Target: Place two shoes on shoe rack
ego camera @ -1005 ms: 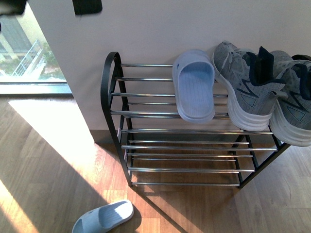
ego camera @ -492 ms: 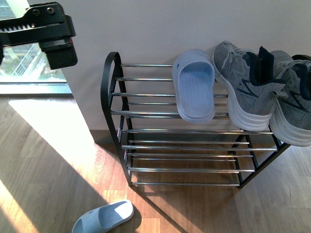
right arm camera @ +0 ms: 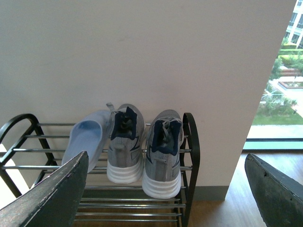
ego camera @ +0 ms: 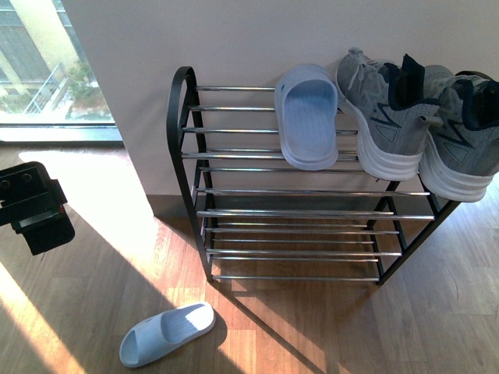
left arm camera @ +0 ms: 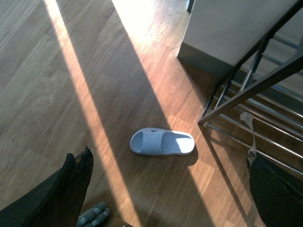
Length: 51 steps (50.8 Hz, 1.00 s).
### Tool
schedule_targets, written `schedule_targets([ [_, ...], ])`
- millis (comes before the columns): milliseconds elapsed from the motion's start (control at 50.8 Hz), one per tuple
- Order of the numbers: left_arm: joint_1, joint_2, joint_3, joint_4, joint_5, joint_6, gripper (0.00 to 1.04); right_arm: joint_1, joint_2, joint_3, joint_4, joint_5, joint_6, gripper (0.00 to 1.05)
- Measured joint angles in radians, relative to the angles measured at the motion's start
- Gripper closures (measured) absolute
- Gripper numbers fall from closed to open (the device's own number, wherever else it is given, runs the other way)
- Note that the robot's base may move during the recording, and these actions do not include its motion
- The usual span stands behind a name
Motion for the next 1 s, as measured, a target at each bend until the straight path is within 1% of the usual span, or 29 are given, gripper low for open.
schedule_targets([
  [59,0.028,0.027,0.001,0.0,0.002,-0.023,0.09,0.0,0.0,0.0,0.0,0.0,0.0,0.09],
  [138,0.044,0.059,0.008,-0.005,-0.001,-0.037,0.09,0.0,0.0,0.0,0.0,0.0,0.0,0.09],
  [236,0.047,0.106,0.029,-0.005,0.003,-0.048,0.09,0.0,-0.002,0.0,0.0,0.0,0.0,0.09],
  [532,0.044,0.385,0.162,0.003,0.069,-0.138,0.09,0.0,-0.001,0.0,0.0,0.005,0.0,0.09],
  [650,0.077,0.474,0.217,0.003,0.083,-0.152,0.09,0.0,-0.001,0.0,0.0,0.004,0.0,0.09],
  [886,0.104,0.53,0.256,0.003,0.099,-0.152,0.09,0.0,0.0,0.0,0.0,-0.005,0.0,0.09],
  [1005,0.101,0.531,0.255,0.018,0.112,-0.154,0.09,0.0,-0.001,0.0,-0.001,-0.004,0.0,0.09],
])
